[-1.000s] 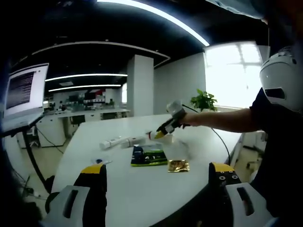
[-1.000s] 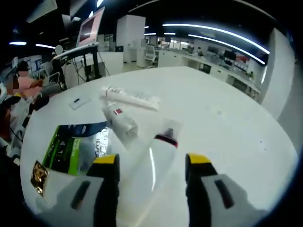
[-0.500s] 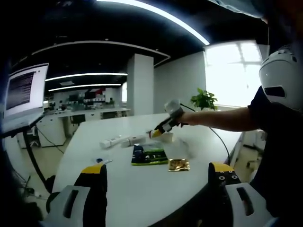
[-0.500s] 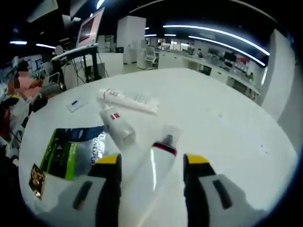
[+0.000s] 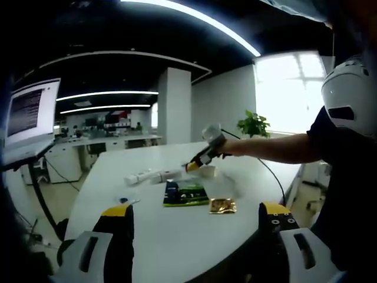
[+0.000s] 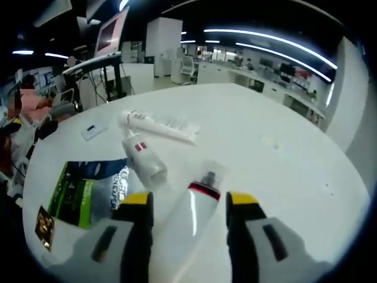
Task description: Arrange the skincare products in the storage area until every visible bottle or jar stands upright without overlapping.
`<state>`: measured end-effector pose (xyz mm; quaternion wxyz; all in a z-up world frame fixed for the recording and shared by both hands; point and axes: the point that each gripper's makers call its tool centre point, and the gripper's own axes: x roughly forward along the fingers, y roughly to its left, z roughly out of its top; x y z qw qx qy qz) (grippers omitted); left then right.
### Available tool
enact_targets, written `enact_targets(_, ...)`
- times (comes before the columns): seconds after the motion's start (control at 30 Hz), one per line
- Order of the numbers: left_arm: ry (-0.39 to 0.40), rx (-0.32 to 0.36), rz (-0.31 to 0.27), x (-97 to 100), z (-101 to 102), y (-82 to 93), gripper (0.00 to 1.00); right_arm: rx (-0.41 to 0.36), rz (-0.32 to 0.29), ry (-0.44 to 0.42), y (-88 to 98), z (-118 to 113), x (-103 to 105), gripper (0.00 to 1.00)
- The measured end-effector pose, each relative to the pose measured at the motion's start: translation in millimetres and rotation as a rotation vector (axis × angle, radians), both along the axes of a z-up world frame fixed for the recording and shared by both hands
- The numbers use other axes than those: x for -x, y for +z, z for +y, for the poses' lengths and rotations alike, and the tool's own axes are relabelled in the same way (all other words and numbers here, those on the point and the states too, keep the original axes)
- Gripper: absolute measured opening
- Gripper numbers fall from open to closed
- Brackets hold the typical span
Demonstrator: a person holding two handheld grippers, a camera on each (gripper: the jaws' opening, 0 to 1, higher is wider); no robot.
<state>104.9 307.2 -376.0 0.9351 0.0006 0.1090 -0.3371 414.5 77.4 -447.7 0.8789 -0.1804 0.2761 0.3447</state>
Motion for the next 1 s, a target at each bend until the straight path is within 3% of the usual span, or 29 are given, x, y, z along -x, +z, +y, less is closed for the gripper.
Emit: enact_targets(1.0, 0.014, -0.001, 0.013, 1.5, 6.5, -4.5, 0.87, 0.016, 0.023, -0.006, -10.2, 4.8, -23.3, 0.44)
